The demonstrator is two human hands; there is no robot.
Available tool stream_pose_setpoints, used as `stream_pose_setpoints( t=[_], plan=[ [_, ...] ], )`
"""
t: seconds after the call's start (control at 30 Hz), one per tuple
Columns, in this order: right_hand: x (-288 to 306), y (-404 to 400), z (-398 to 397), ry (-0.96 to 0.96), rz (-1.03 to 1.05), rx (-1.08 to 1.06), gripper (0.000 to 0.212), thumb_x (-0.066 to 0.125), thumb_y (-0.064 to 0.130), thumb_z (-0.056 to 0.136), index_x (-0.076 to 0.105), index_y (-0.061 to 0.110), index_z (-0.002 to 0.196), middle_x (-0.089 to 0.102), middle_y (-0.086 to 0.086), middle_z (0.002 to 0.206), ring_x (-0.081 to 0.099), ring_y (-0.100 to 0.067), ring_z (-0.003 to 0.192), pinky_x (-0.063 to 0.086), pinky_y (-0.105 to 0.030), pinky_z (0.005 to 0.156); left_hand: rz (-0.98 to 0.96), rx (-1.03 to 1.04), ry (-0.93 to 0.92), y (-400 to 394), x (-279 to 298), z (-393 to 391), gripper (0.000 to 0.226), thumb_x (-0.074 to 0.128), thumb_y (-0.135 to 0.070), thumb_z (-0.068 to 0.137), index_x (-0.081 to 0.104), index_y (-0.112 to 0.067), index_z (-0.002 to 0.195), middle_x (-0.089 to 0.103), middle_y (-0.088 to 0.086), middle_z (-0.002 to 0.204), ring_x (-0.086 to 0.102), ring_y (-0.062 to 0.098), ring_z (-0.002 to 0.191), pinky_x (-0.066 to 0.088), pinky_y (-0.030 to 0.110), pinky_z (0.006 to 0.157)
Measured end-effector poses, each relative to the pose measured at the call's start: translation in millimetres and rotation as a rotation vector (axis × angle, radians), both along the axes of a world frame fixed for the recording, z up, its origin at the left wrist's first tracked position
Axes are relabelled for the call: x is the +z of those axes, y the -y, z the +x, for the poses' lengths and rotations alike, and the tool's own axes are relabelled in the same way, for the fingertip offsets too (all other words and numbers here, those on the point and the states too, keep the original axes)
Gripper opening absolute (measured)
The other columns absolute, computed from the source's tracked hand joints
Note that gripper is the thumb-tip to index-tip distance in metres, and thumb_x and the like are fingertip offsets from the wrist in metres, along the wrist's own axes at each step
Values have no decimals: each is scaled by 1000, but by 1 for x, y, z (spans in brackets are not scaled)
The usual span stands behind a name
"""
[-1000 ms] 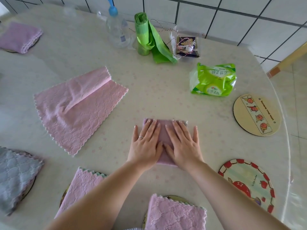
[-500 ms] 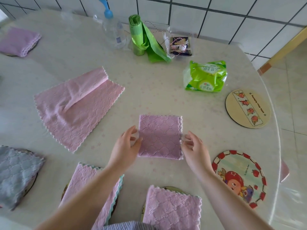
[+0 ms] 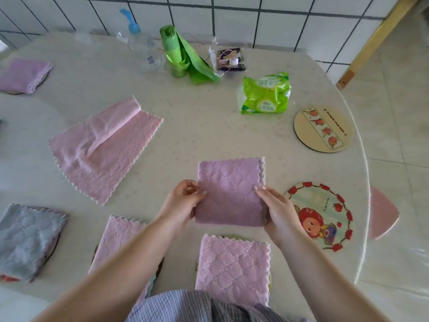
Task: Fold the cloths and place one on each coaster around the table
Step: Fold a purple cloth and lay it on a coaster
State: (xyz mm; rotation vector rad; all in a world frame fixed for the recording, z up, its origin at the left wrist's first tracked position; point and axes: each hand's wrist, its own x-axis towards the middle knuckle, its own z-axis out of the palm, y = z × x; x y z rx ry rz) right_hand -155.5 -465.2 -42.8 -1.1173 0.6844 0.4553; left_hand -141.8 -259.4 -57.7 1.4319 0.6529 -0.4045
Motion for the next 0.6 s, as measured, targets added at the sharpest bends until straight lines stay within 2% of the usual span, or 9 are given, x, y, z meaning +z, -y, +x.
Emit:
stream_pose_setpoints(
  t=[0.07, 0.1, 0.17, 0.27, 0.37, 0.43, 0.5, 0.53, 0.6],
  plan=[
    [3, 20, -21, 58, 51, -71, 14, 59, 19, 89, 65, 7, 89, 70, -11, 85, 67, -23, 74, 52, -31, 64, -22, -105, -3, 25, 2, -12, 35, 59, 2, 85, 57, -23, 60, 51, -5, 60, 44, 15, 62, 25, 26, 54],
    [2, 32, -31, 85, 39, -95, 15, 57, 20, 89, 64, 6, 94, 72, -10, 89, 69, -21, 78, 53, -32, 68, -39, -152, -1, 39, 4, -17, 35, 57, 2, 85, 57, -22, 60, 53, -8, 58, 44, 13, 62, 26, 26, 53],
    [1, 54, -48, 132, -40, -151, 20, 57, 18, 89, 61, 9, 106, 72, -7, 97, 69, -20, 86, 54, -36, 76, -66, -234, -2, 67, 8, -22, 31, 55, 4, 87, 61, -21, 70, 60, -10, 66, 51, 10, 67, 36, 24, 55],
    [-9, 87, -67, 196, -300, -220, 36, 60, 11, 88, 54, 32, 117, 70, -4, 93, 66, -17, 81, 52, -31, 73, -44, -385, 20, 105, 13, -23, 29, 53, 4, 88, 64, -23, 90, 63, -5, 85, 57, 7, 79, 47, 21, 70],
    [-23, 116, -78, 247, -500, -239, 50, 62, 11, 84, 49, 53, 108, 56, -11, 86, 51, -21, 77, 42, -37, 73, 42, -553, 100, 134, 12, -21, 34, 54, 5, 86, 63, -25, 100, 62, -5, 90, 56, 5, 81, 47, 20, 76],
    [-30, 128, -81, 259, -622, -213, 48, 58, 5, 85, 53, 49, 104, 58, -3, 83, 51, -13, 74, 43, -31, 71, 148, -661, 177, 147, 9, -19, 37, 56, 6, 85, 63, -20, 111, 61, -5, 100, 56, 4, 82, 48, 23, 84],
    [-30, 135, -81, 257, -766, -122, 38, 55, 3, 86, 59, 37, 102, 59, 6, 80, 47, 3, 62, 39, -13, 61, 217, -734, 230, 156, 7, -17, 41, 57, 7, 84, 60, -15, 118, 60, -3, 102, 56, 3, 77, 47, 24, 86],
    [-31, 139, -80, 260, -818, -86, 35, 53, 2, 86, 61, 33, 102, 59, 7, 83, 47, 4, 59, 36, -8, 57, 231, -757, 242, 159, 6, -17, 43, 56, 9, 84, 59, -14, 121, 61, -1, 102, 55, 5, 76, 47, 23, 86],
    [-34, 146, -75, 280, -871, -61, 38, 52, 1, 86, 62, 28, 110, 60, 7, 93, 47, 2, 61, 36, -5, 59, 249, -803, 254, 164, 4, -16, 47, 55, 11, 84, 55, -12, 125, 62, 3, 107, 59, 10, 81, 46, 19, 86]
  ],
)
